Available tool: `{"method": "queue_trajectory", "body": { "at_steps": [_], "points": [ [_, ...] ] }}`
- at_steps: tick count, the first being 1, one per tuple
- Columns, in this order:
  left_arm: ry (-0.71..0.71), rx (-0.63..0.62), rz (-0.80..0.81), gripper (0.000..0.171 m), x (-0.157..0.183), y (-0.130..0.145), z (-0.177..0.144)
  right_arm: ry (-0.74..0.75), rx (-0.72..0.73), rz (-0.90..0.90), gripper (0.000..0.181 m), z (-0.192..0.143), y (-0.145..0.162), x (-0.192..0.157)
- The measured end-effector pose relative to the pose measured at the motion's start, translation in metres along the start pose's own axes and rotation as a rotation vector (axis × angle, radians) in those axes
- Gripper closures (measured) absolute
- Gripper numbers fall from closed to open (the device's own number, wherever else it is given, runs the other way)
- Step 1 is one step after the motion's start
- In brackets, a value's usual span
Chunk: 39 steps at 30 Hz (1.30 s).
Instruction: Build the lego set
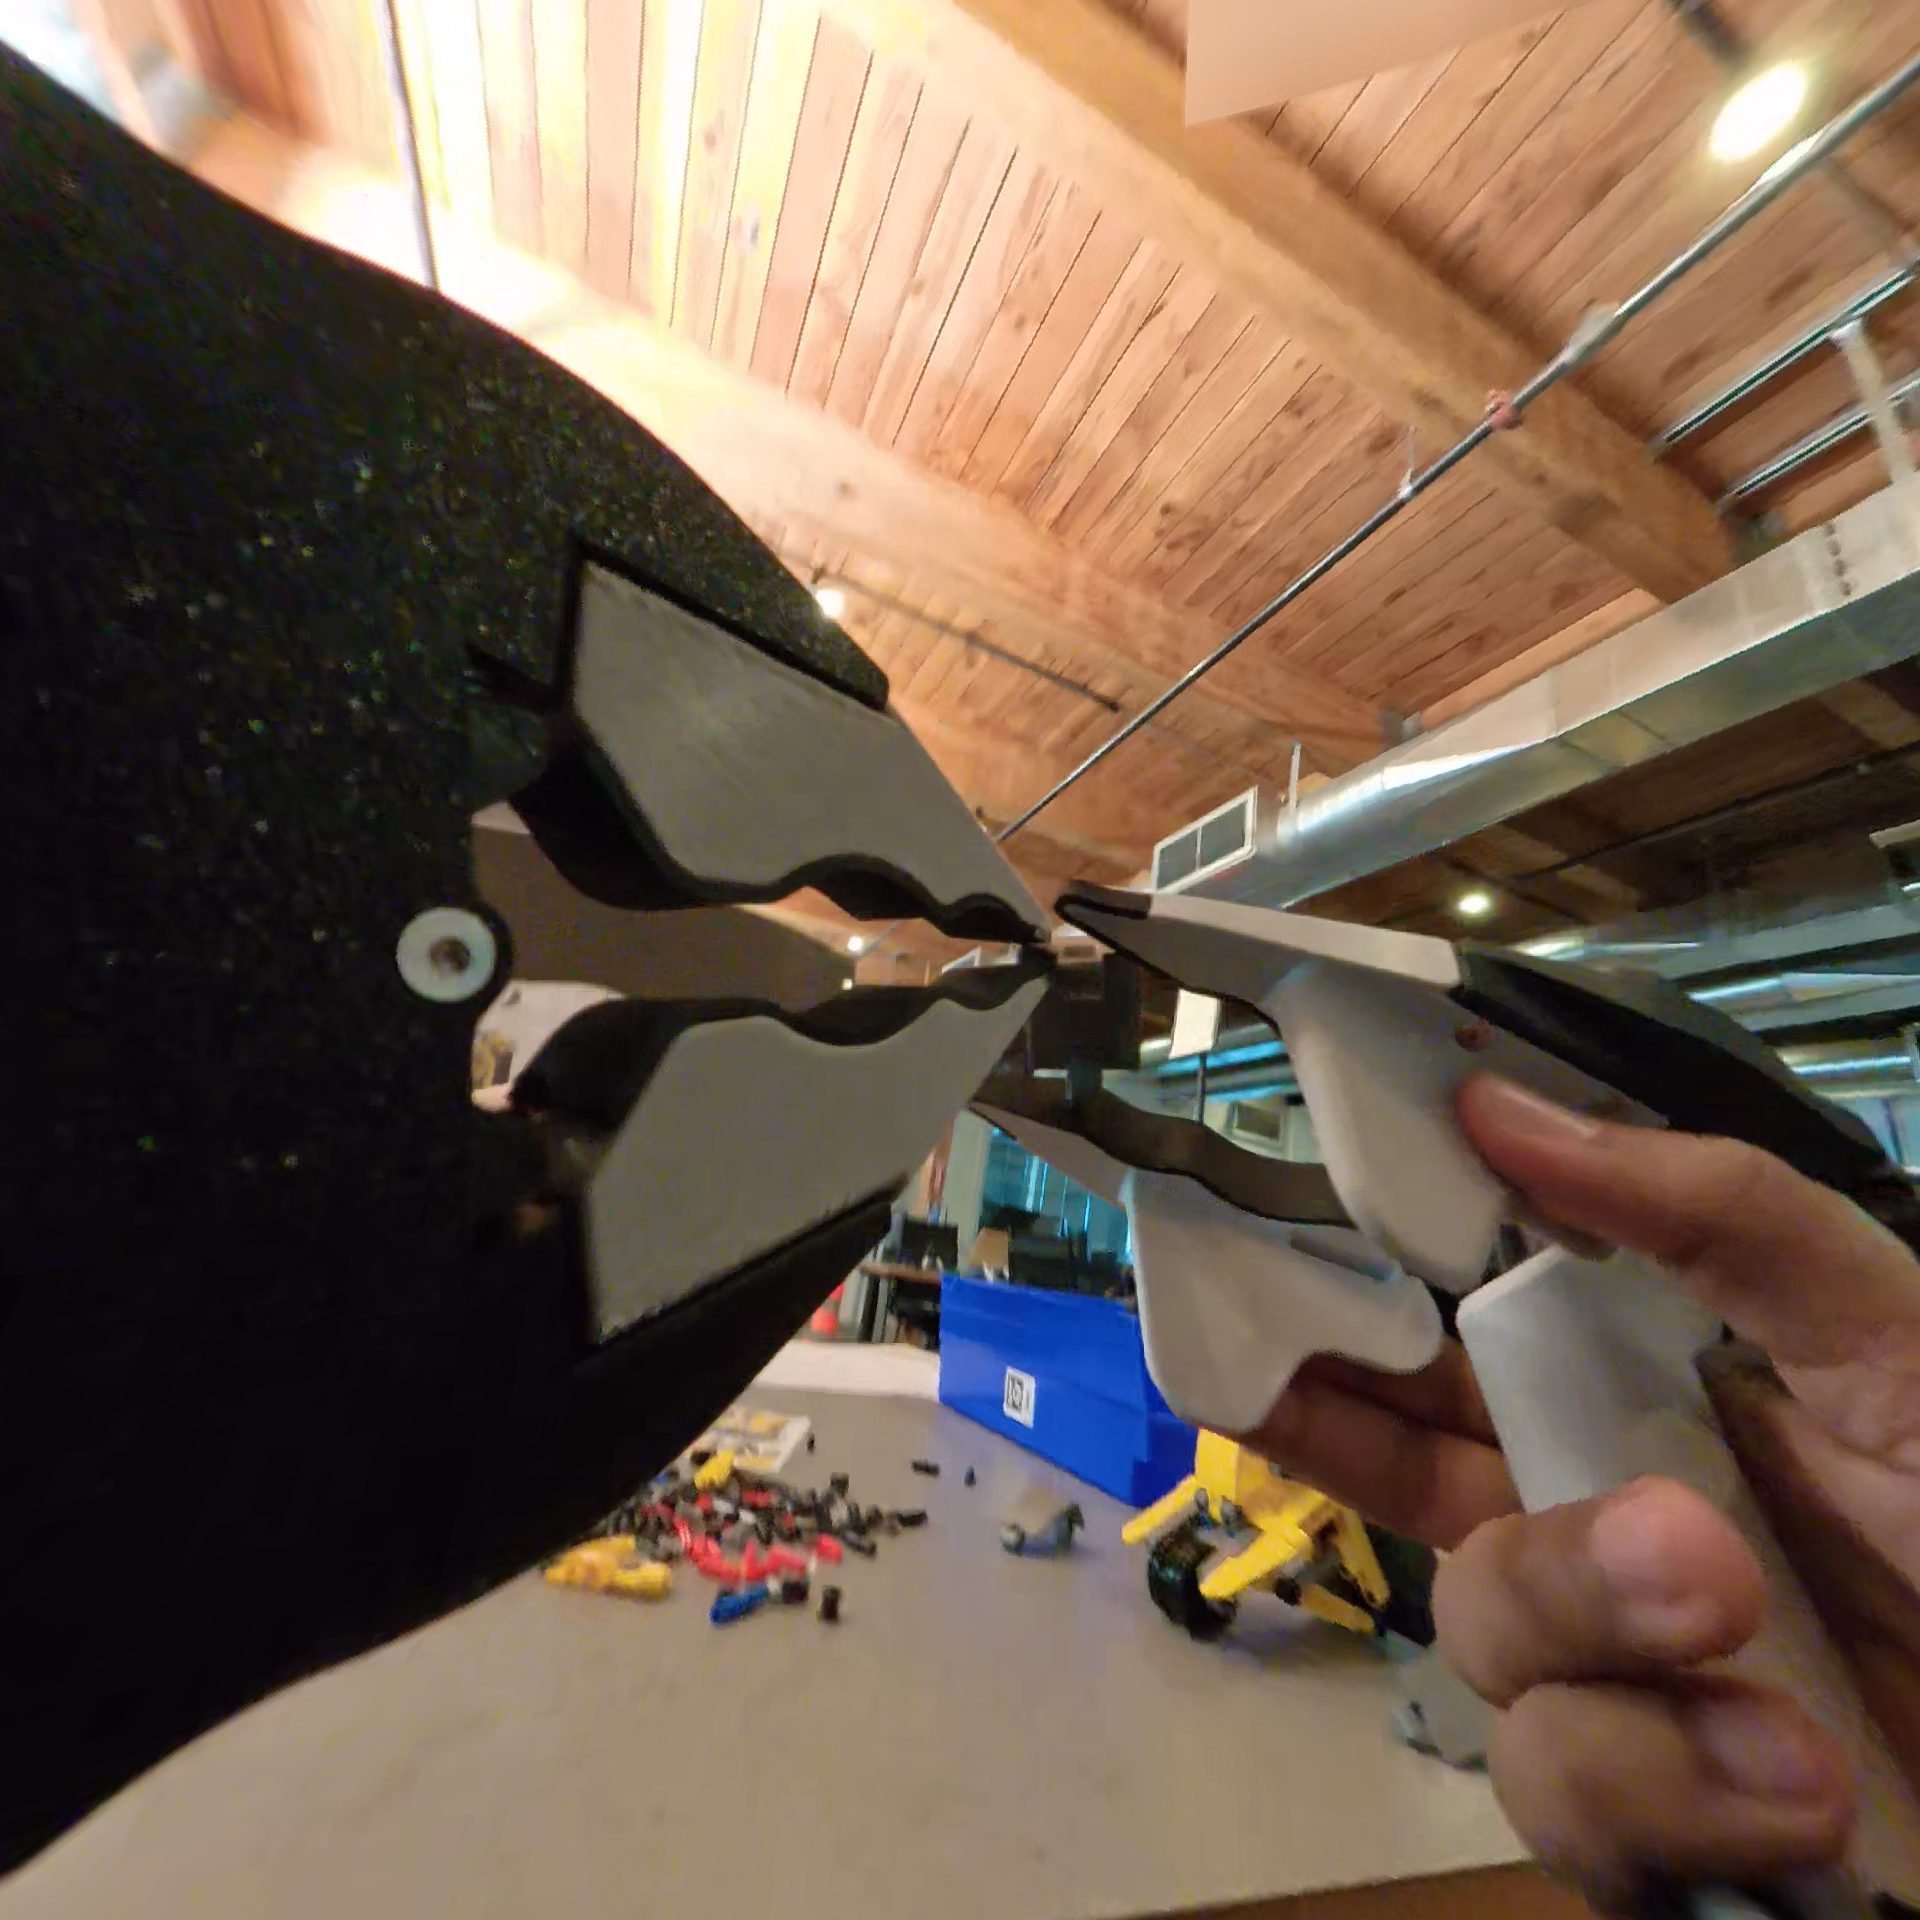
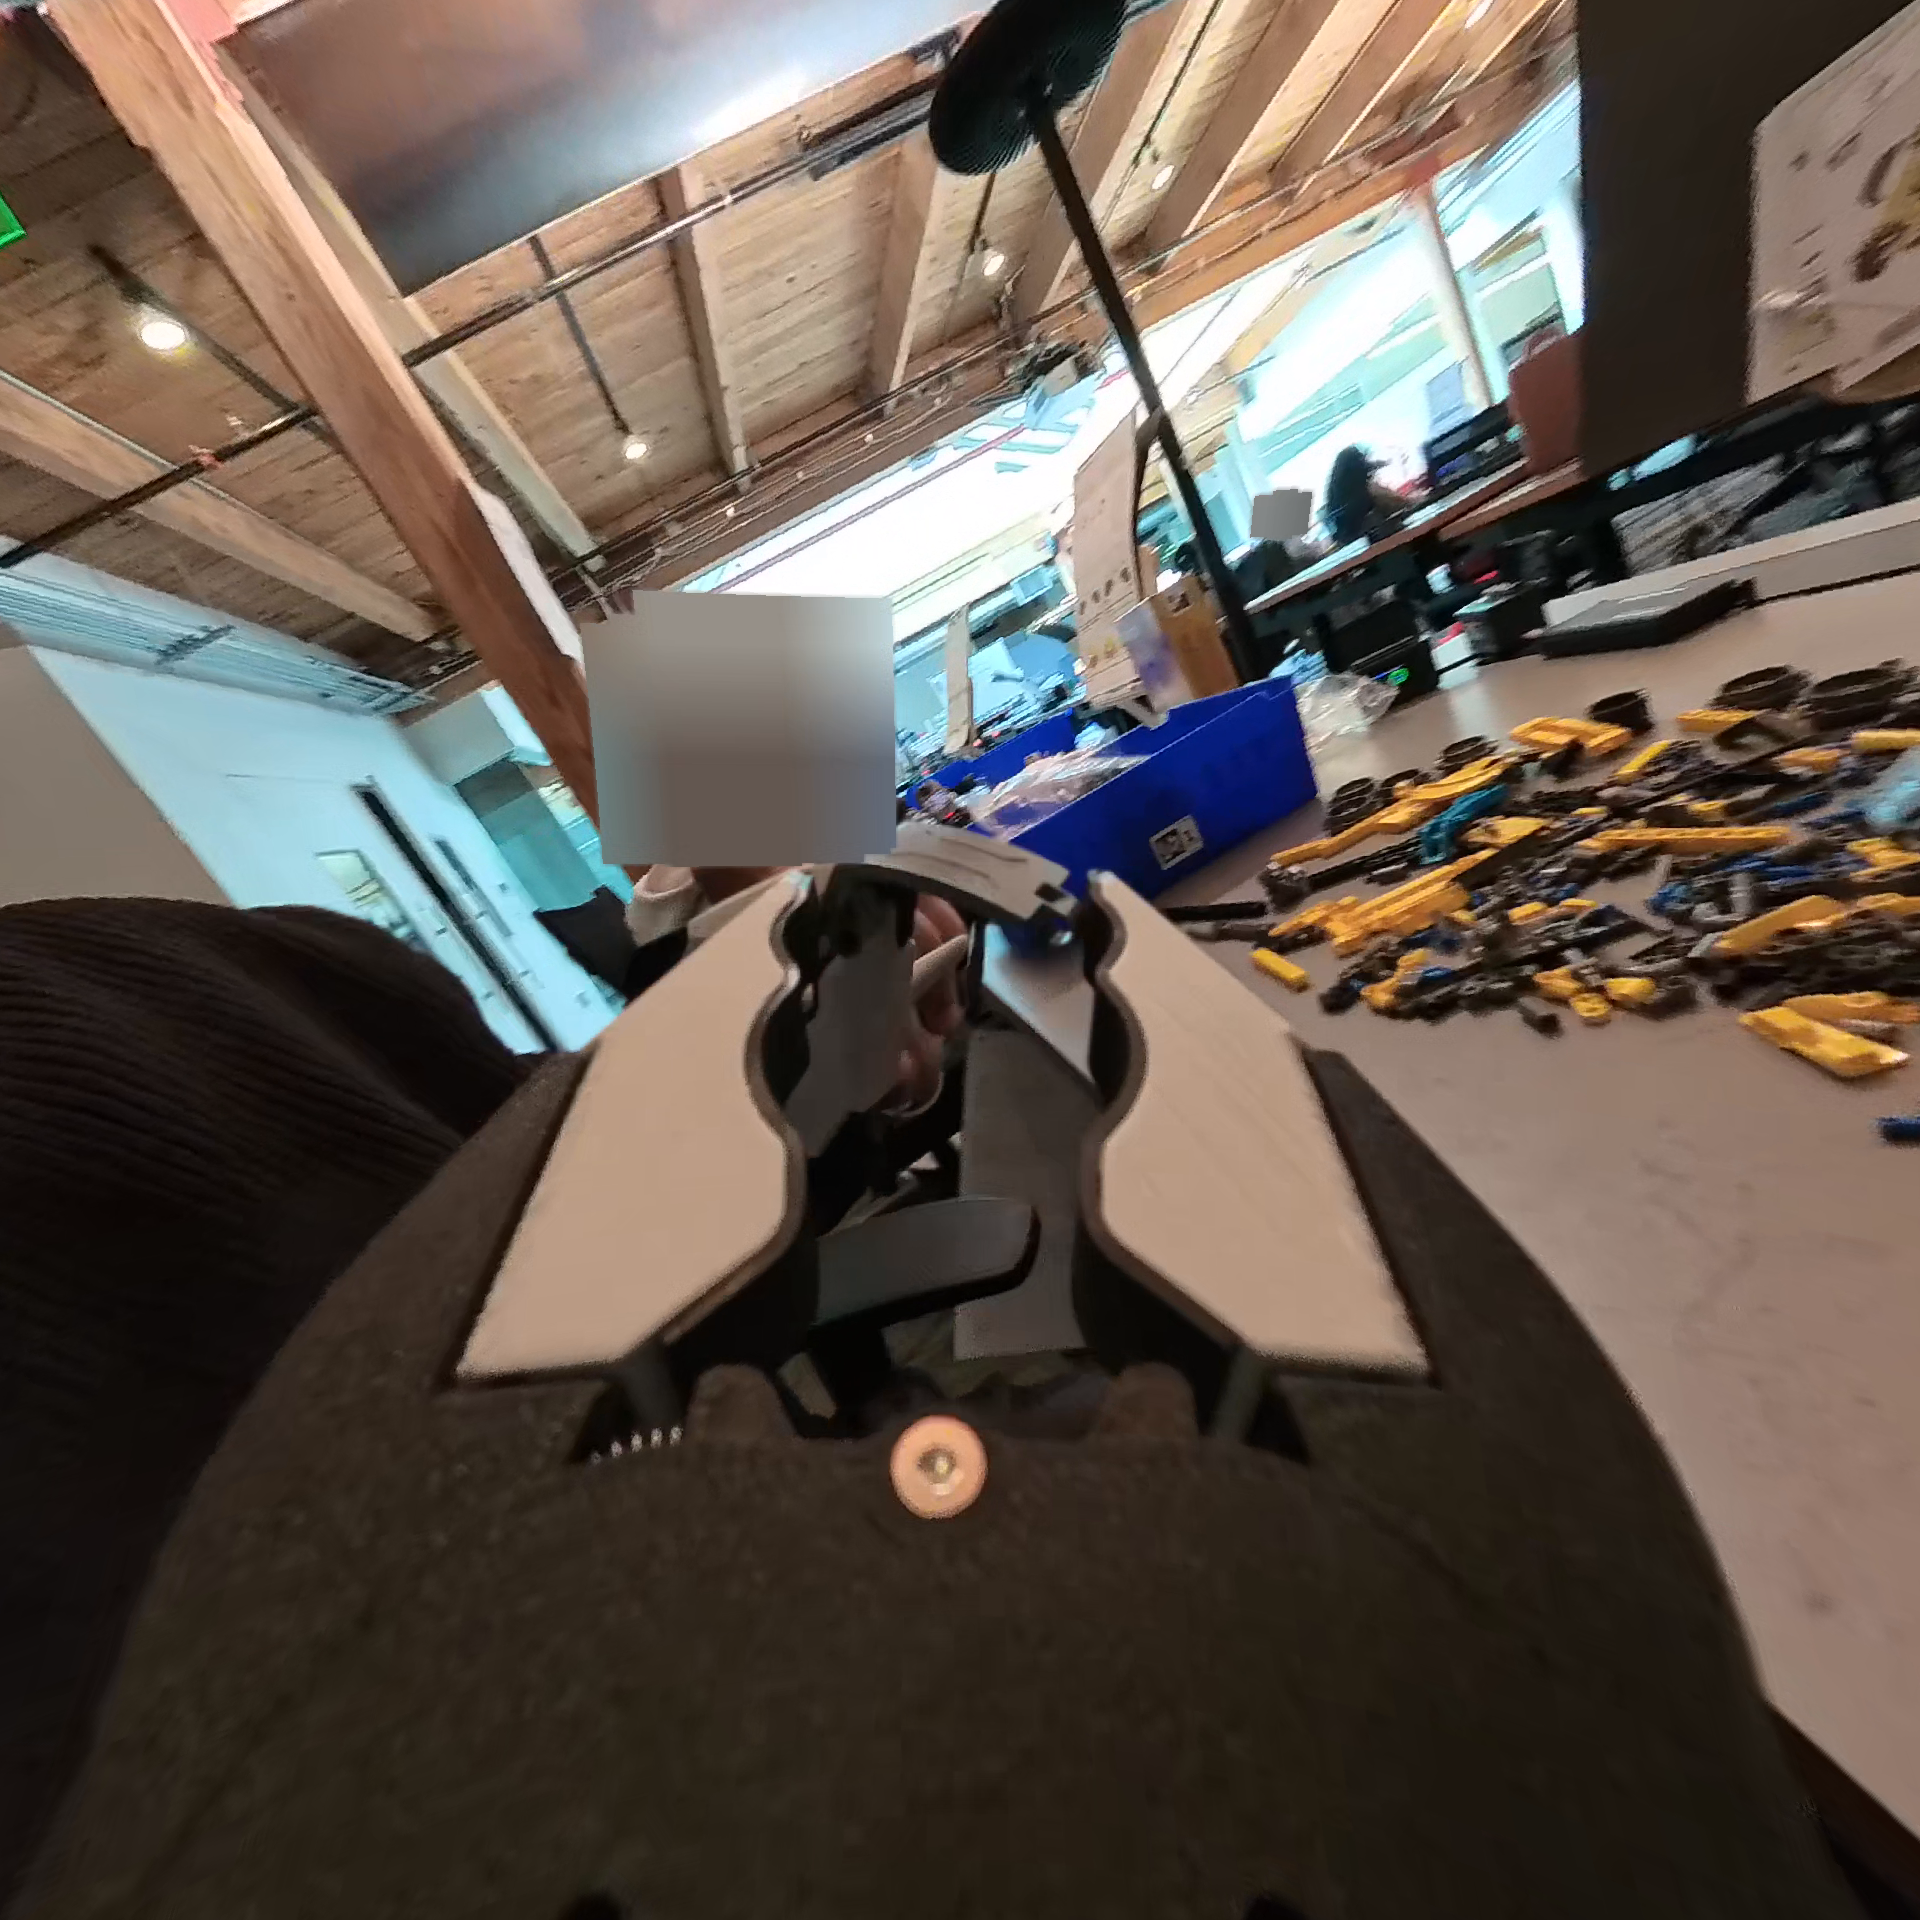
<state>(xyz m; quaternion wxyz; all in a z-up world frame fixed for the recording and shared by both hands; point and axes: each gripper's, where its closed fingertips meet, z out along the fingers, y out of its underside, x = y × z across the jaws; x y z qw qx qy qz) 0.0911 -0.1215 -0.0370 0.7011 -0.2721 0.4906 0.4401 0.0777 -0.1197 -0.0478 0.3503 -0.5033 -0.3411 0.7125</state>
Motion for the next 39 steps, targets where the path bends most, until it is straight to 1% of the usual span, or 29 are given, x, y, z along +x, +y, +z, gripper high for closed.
{"method": "queue_trajectory", "body": {
  "at_steps": [2, 3, 5, 6, 8, 10, 12, 14, 16, 17, 19, 21, 22, 23, 25, 26, 28, 33, 37, 39],
  "points": [
    [0.007, -0.013, -0.059, 0.169, 0.0, 0.0, 0.002, 0.054, 0.042, -0.029, 0.131, -0.008, -0.008, 0.007],
    [-0.012, -0.008, -0.085, 0.169, -0.004, 0.0, 0.002, 0.087, 0.065, -0.048, 0.131, -0.014, -0.012, 0.011],
    [-0.023, -0.028, -0.151, 0.169, -0.006, 0.006, 0.001, 0.173, 0.113, -0.127, 0.131, -0.027, -0.022, 0.02],
    [-0.023, -0.055, -0.203, 0.169, -0.006, 0.011, 0.0, 0.243, 0.131, -0.198, 0.131, -0.034, -0.027, 0.027],
    [0.008, -0.123, -0.356, 0.169, 0.0, 0.026, 0.0, 0.416, 0.144, -0.395, 0.131, -0.048, -0.034, 0.04],
    [0.086, -0.193, -0.535, 0.169, 0.017, 0.041, 0.001, 0.573, 0.131, -0.617, 0.131, -0.057, -0.038, 0.048],
    [0.173, -0.267, -0.698, 0.169, 0.037, 0.054, 0.004, 0.681, 0.111, -0.794, 0.131, -0.06, -0.037, 0.054],
    [0.27, -0.312, -0.847, 0.169, 0.057, 0.058, 0.008, 0.745, 0.083, -0.895, 0.131, -0.059, -0.032, 0.061],
    [0.365, -0.323, -0.996, 0.167, 0.074, 0.055, 0.011, 0.779, 0.069, -0.957, 0.131, -0.059, -0.028, 0.066],
    [0.413, -0.316, -1.082, 0.163, 0.081, 0.051, 0.012, 0.793, 0.07, -0.988, 0.131, -0.059, -0.027, 0.067],
    [0.501, -0.277, -1.284, 0.145, 0.087, 0.041, 0.015, 0.813, 0.078, -1.051, 0.13, -0.062, -0.027, 0.067],
    [0.558, -0.211, -1.513, 0.14, 0.083, 0.031, 0.018, 0.828, 0.076, -1.098, 0.13, -0.064, -0.028, 0.066],
    [0.576, -0.171, -1.625, 0.134, 0.078, 0.028, 0.019, 0.828, 0.073, -1.112, 0.131, -0.064, -0.027, 0.066],
    [0.595, -0.128, -1.732, 0.131, 0.072, 0.026, 0.02, 0.828, 0.072, -1.121, 0.13, -0.064, -0.027, 0.066],
    [0.648, -0.038, -1.896, 0.13, 0.062, 0.02, 0.02, 0.807, 0.074, -1.143, 0.13, -0.062, -0.025, 0.063],
    [0.67, -0.007, -1.942, 0.129, 0.058, 0.018, 0.02, 0.798, 0.073, -1.148, 0.13, -0.061, -0.024, 0.063],
    [0.698, 0.02, -1.956, 0.128, 0.055, 0.014, 0.021, 0.772, 0.07, -1.141, 0.13, -0.058, -0.02, 0.063],
    [0.727, 0.023, -1.826, 0.127, 0.061, 0.001, 0.023, 0.683, 0.094, -1.032, 0.131, -0.054, -0.015, 0.065],
    [0.729, 0.0, -1.808, 0.127, 0.068, 0.002, 0.029, 0.602, 0.061, -0.935, 0.131, -0.05, -0.006, 0.071],
    [0.708, -0.063, -1.804, 0.127, 0.075, 0.009, 0.033, 0.591, 0.037, -0.914, 0.13, -0.048, 0.0, 0.077]
  ]
}}
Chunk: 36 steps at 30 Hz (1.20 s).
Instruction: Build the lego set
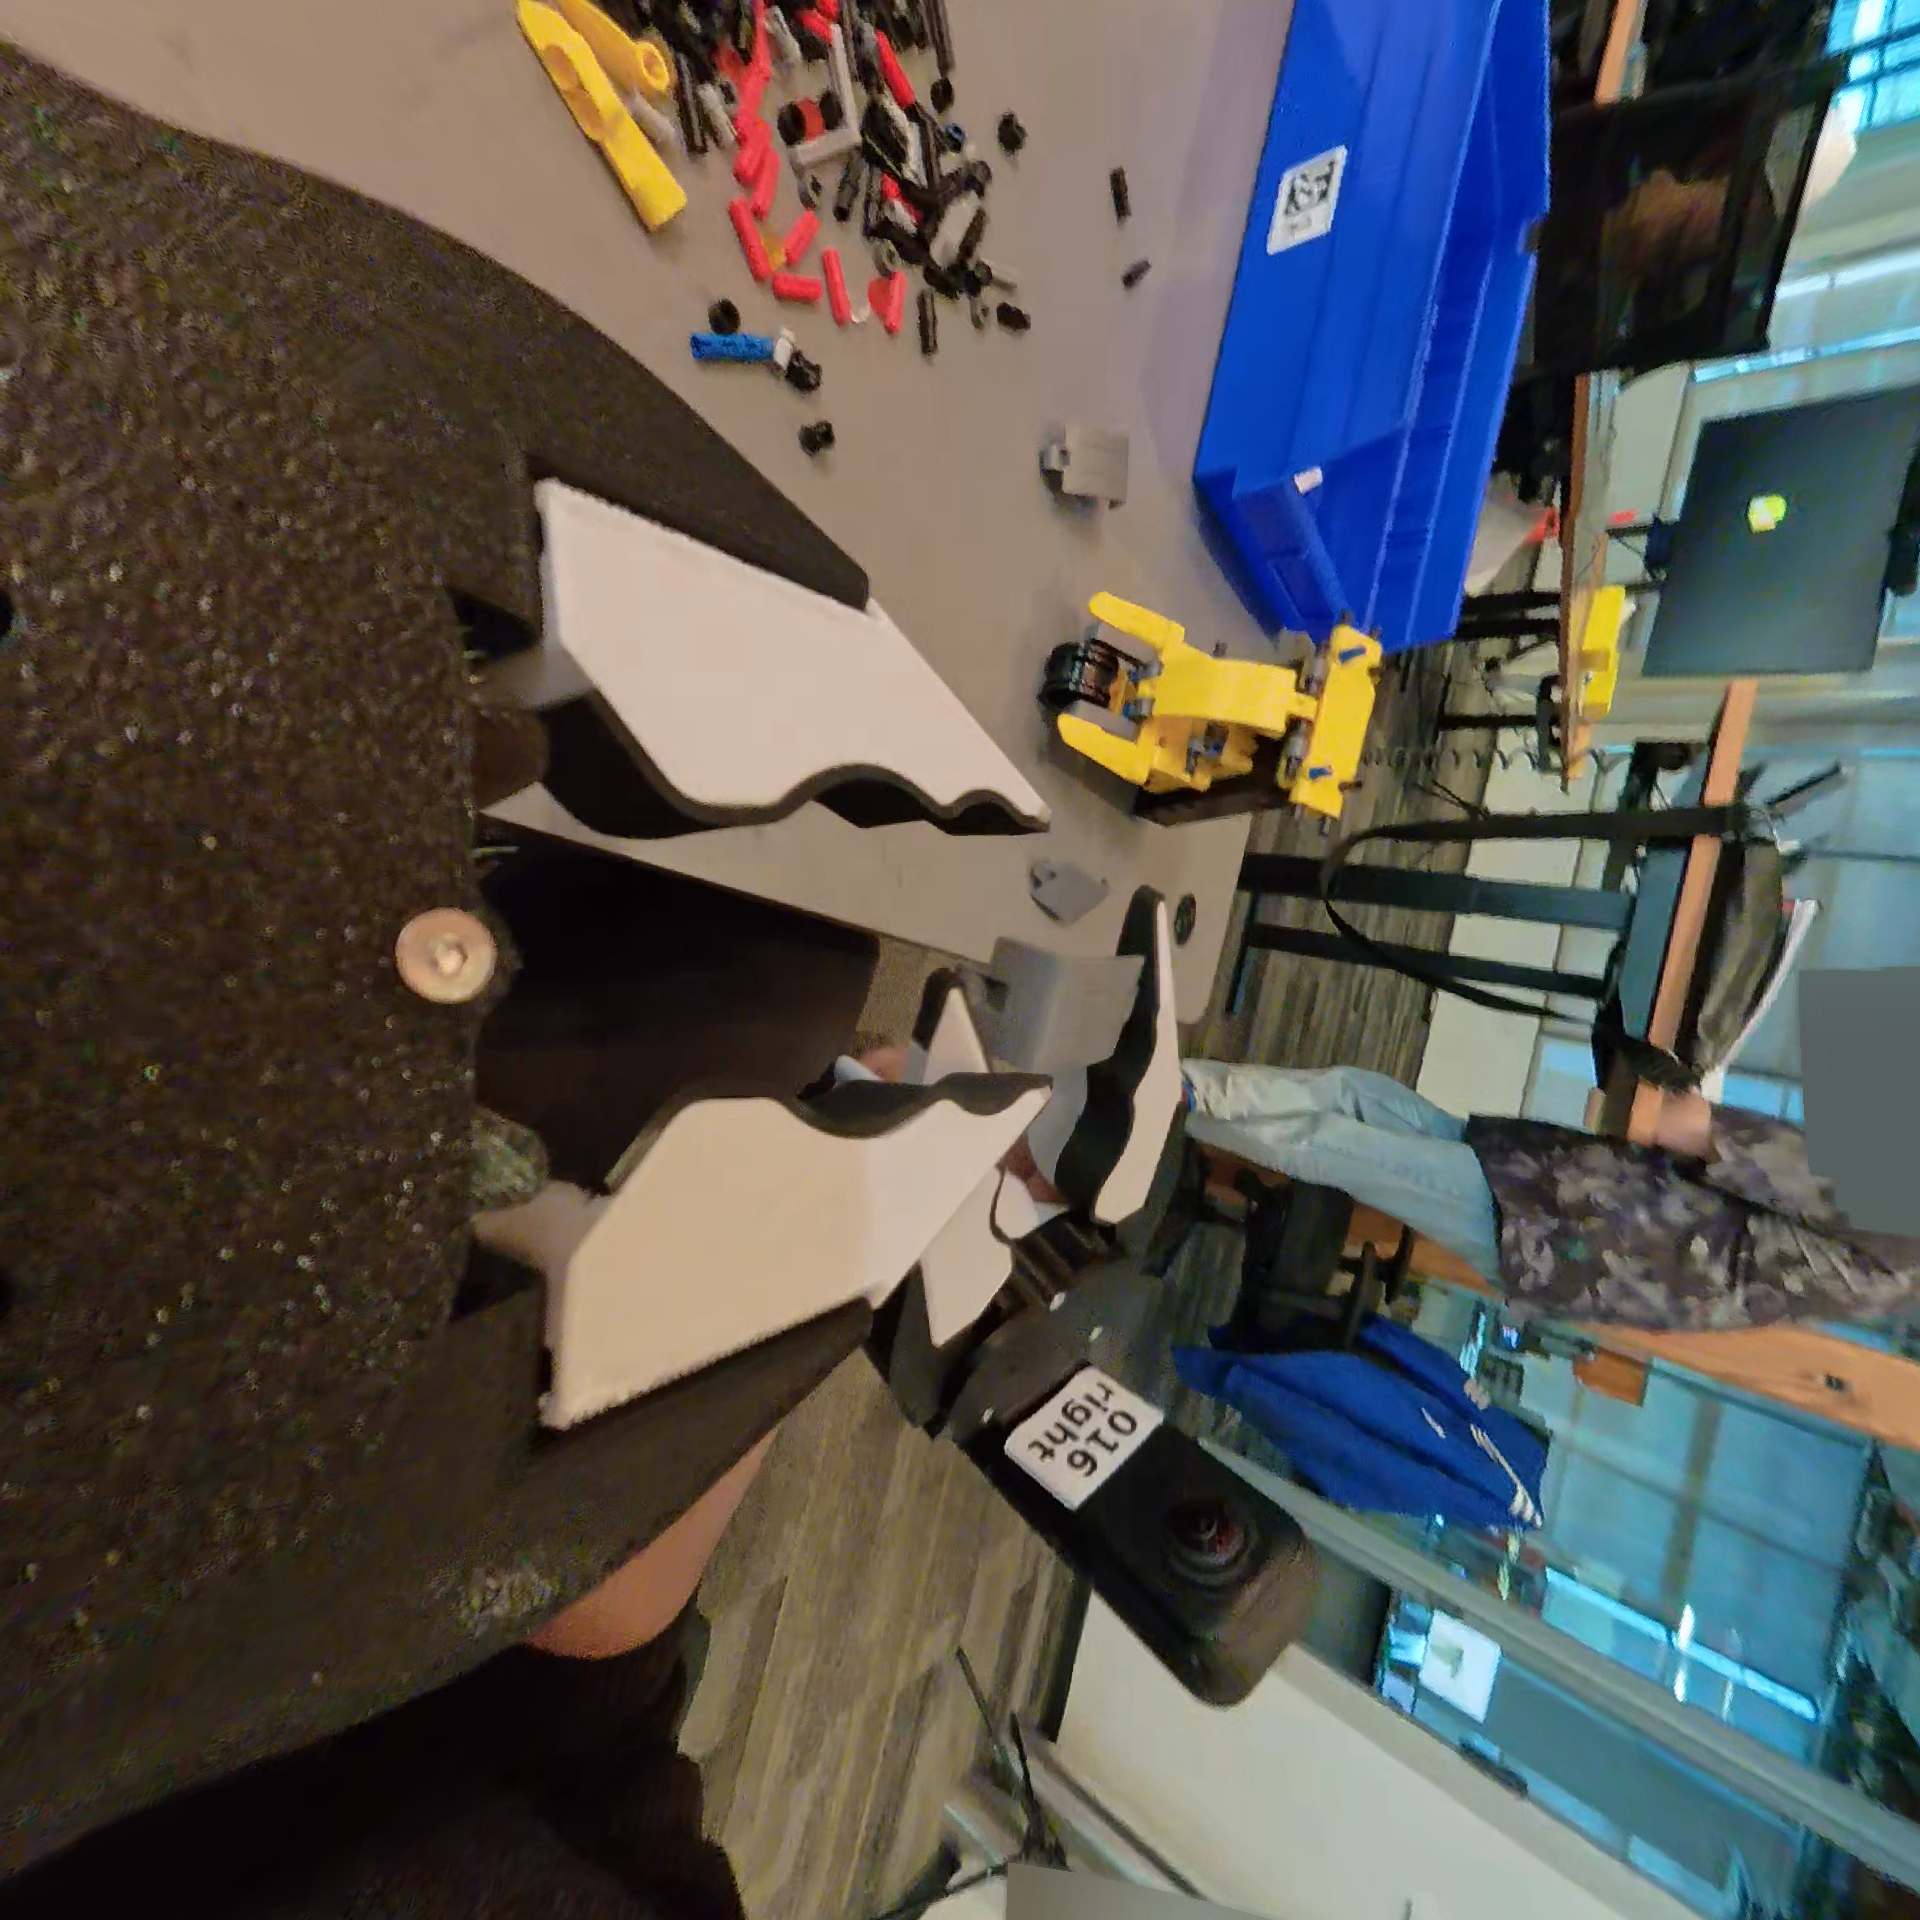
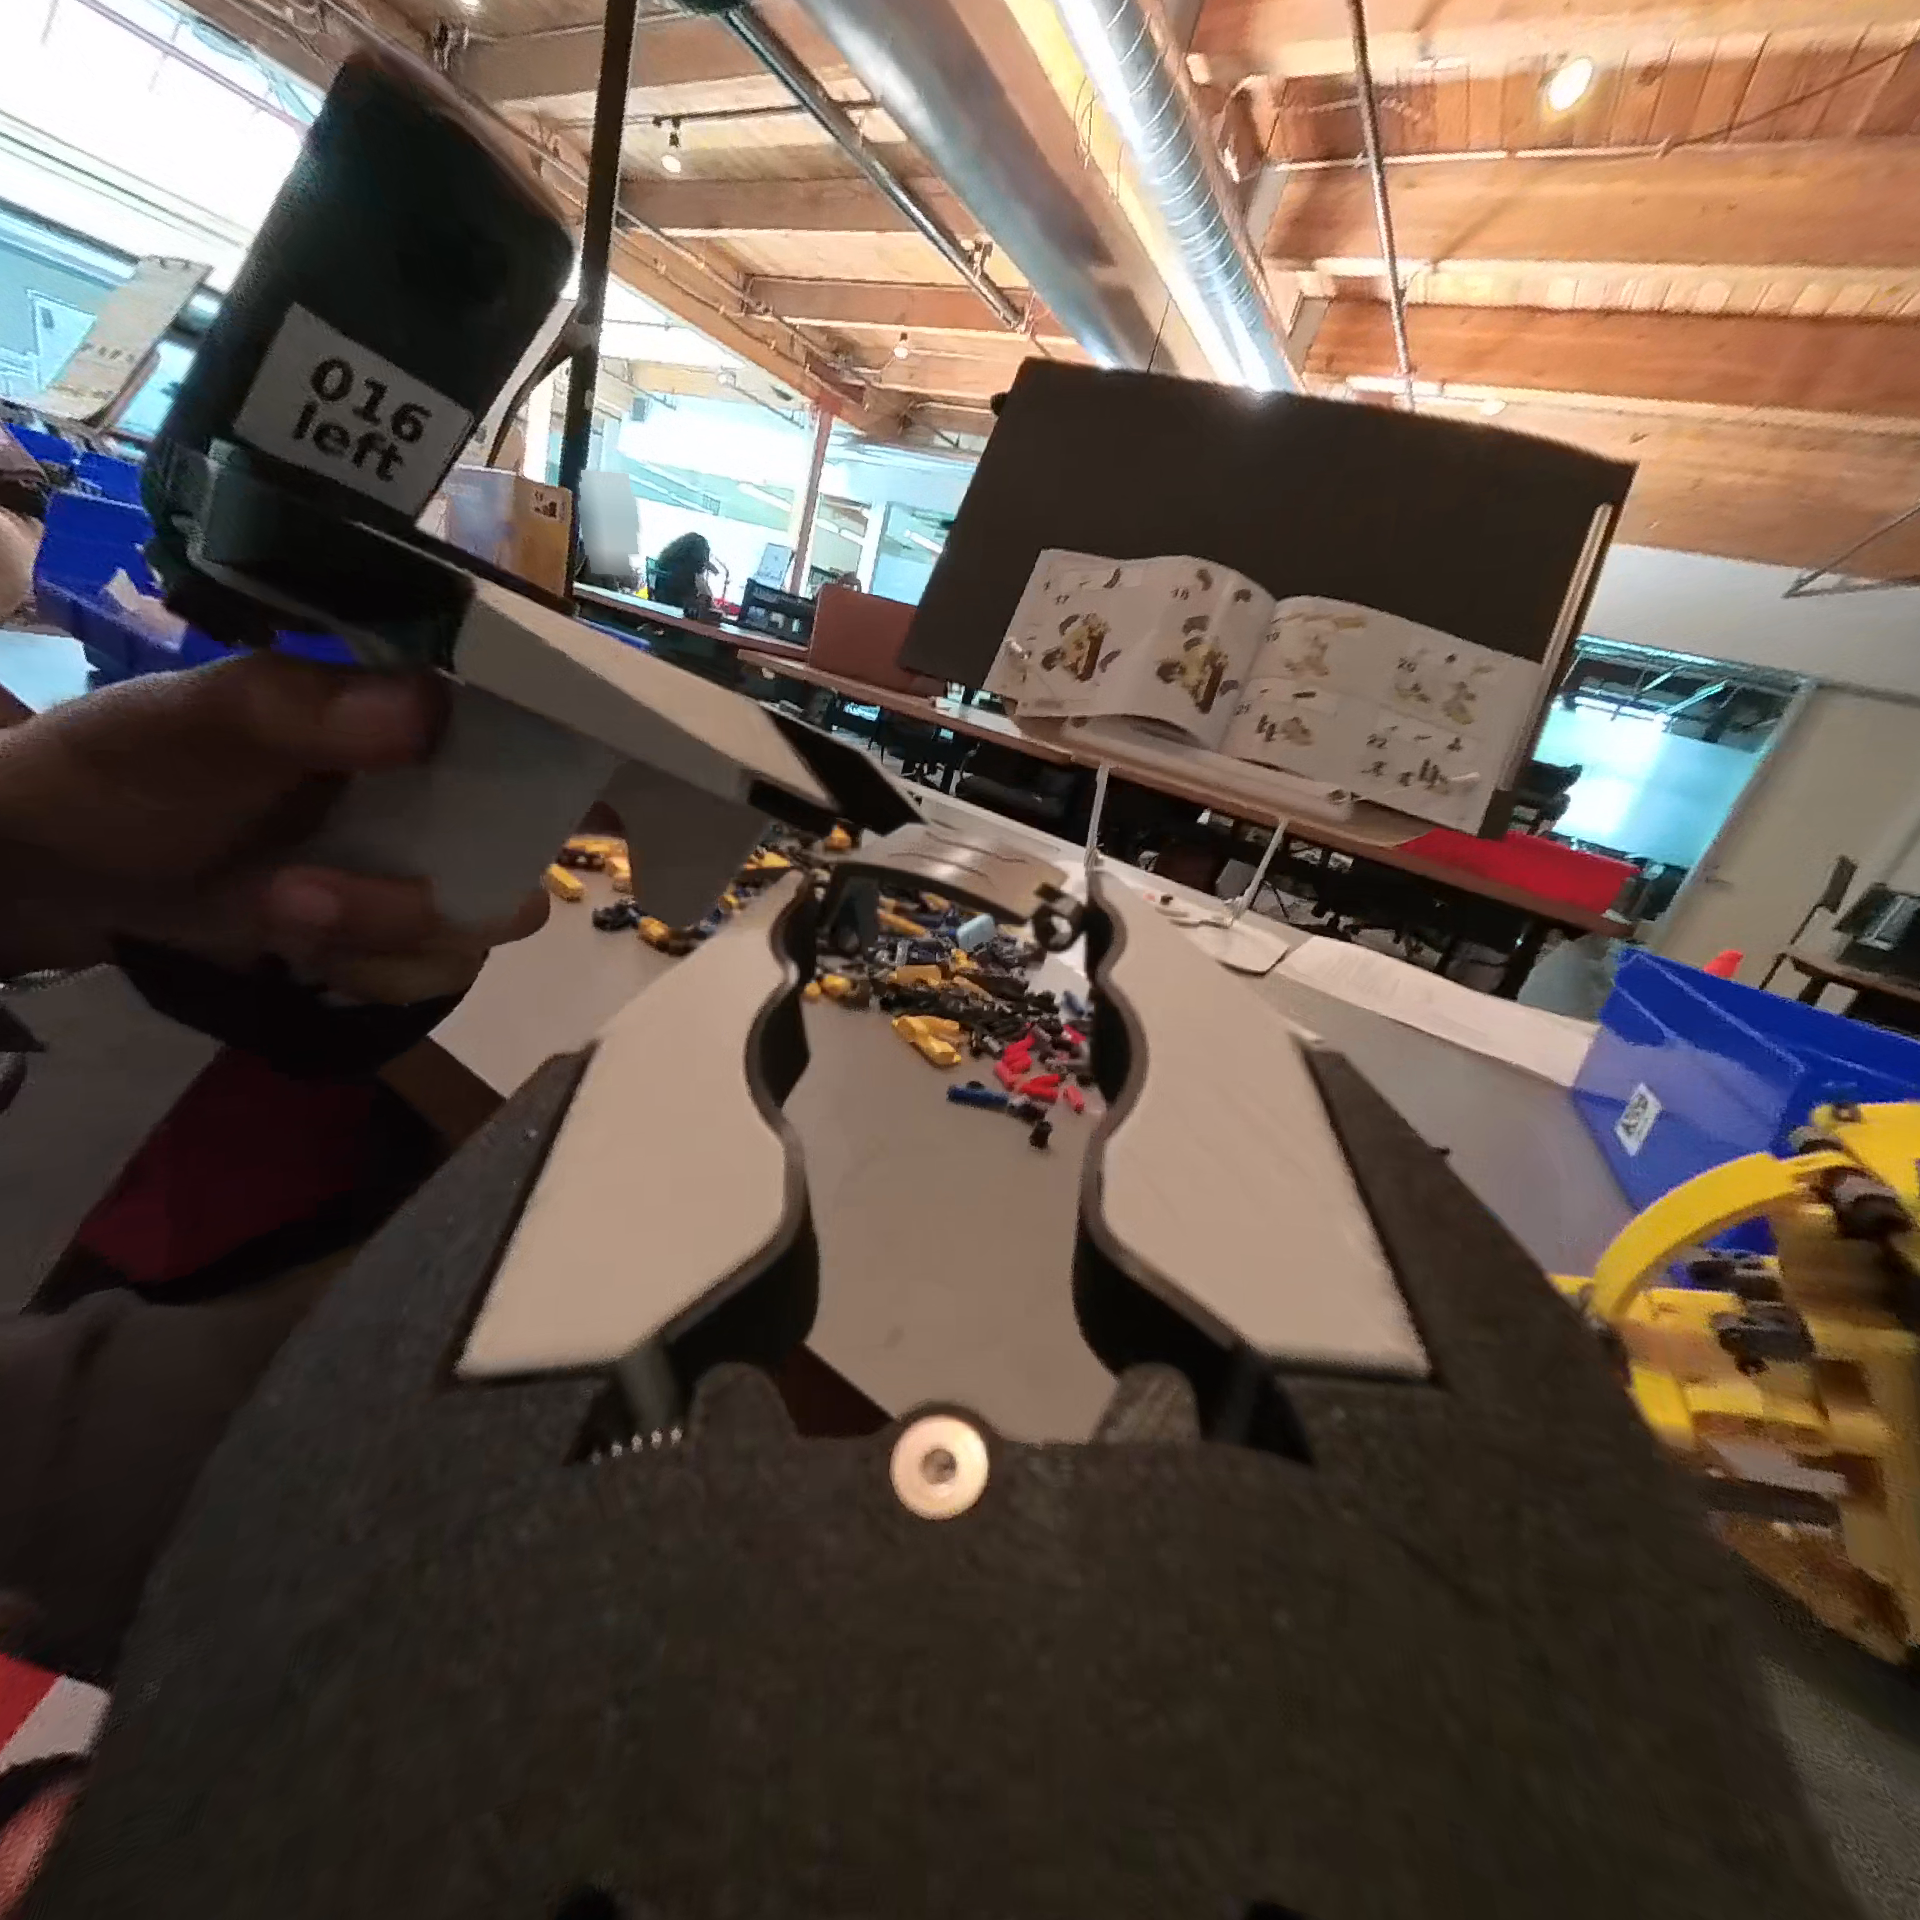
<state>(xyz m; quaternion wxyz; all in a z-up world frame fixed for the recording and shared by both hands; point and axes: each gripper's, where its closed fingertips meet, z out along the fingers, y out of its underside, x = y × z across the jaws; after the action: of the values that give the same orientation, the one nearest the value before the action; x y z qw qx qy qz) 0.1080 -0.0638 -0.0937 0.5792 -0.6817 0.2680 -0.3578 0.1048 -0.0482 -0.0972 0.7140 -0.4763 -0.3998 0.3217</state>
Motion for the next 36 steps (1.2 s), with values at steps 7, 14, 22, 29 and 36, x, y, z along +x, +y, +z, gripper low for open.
{"method": "queue_trajectory", "body": {
  "at_steps": [7, 14, 22, 29, 36],
  "points": [
    [-0.002, -0.094, 0.022, 0.128, -0.003, 0.018, 0.007, -0.02, -0.054, -0.005, 0.13, 0.006, 0.018, -0.004],
    [-0.025, -0.12, 0.054, 0.148, -0.011, 0.023, 0.01, -0.019, -0.072, 0.006, 0.13, 0.007, 0.027, -0.001],
    [0.003, -0.151, 0.017, 0.147, -0.017, 0.033, 0.02, -0.023, -0.069, 0.058, 0.13, 0.006, 0.037, 0.004],
    [-0.007, -0.155, 0.07, 0.148, -0.019, 0.028, 0.025, 0.002, -0.058, 0.084, 0.13, 0.008, 0.034, 0.011],
    [-0.122, -0.088, 0.097, 0.147, -0.061, 0.002, 0.012, -0.001, -0.027, 0.241, 0.13, 0.013, 0.023, 0.018]
  ]
}}
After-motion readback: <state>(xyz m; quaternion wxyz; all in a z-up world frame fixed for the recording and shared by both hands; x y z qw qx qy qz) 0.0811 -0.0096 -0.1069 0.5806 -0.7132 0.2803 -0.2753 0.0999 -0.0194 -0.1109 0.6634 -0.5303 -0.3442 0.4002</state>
